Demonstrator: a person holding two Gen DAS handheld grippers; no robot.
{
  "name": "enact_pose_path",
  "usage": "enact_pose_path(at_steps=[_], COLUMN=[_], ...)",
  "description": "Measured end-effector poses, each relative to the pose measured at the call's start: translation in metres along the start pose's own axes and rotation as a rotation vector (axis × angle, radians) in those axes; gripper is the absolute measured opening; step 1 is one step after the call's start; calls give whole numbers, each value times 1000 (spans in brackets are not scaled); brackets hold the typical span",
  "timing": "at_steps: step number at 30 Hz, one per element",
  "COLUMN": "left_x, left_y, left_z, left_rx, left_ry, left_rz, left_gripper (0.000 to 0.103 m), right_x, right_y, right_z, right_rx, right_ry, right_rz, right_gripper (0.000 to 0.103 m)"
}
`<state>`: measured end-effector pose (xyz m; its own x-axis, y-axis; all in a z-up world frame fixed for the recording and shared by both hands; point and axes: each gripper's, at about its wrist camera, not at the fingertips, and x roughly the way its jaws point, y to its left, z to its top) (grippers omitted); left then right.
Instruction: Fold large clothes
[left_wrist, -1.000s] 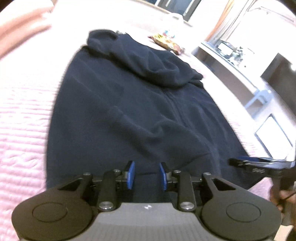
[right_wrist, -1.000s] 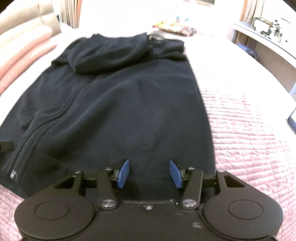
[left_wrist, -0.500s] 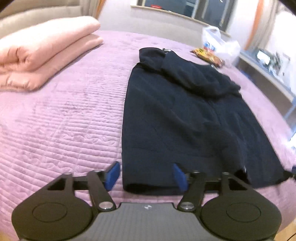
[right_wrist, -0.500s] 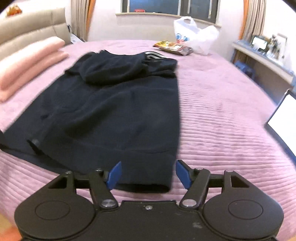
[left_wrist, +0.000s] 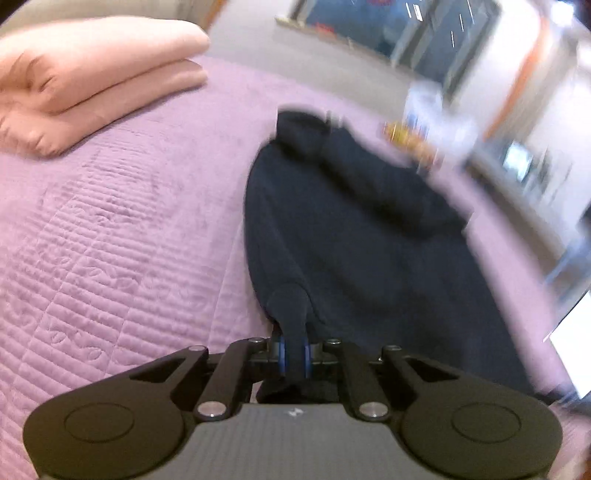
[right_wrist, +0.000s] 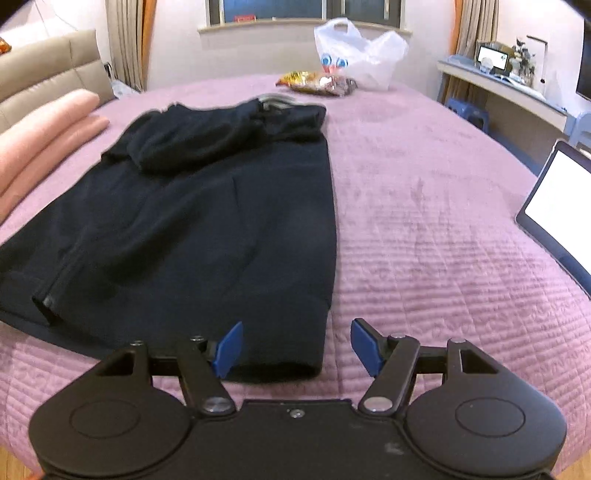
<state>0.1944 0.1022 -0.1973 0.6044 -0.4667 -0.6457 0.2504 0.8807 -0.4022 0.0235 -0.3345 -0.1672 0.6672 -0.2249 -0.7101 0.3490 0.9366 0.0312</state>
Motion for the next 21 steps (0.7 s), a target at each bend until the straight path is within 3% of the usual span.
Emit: enact_pose_path(at_steps=[1, 3, 7, 11, 13, 15, 18, 21], left_x=[-8, -12, 5, -9, -8, -7, -8, -3], left_y=[10, 27, 70, 61, 56, 50, 49, 48], left_z=[2, 1, -24, -33, -30, -28, -28, -27], left_rx=[-43, -76, -238, -169, -126, -104, -100, -91], left_ry=[-15, -13, 101, 60, 70, 70, 66, 76], left_rz=[-23, 22, -4, -14, 8, 4, -23, -19], left_gripper=[9, 8, 8, 8, 9, 9, 11, 12], right_x=[-1, 1, 11, 5, 8, 9, 4, 6], right_y=[0, 2, 19, 47, 51, 41, 21, 14], right_z=[1, 1, -3, -10, -14, -16, -18, -23], right_rx=[5, 15, -24, -186, -229, -207, -139, -146], right_ry=[-13, -25, 9, -12, 1, 18, 46, 46], right_rz=[9, 28, 48, 53, -28, -74, -47, -70], right_gripper=[77, 77, 77, 77, 77, 77, 77, 68])
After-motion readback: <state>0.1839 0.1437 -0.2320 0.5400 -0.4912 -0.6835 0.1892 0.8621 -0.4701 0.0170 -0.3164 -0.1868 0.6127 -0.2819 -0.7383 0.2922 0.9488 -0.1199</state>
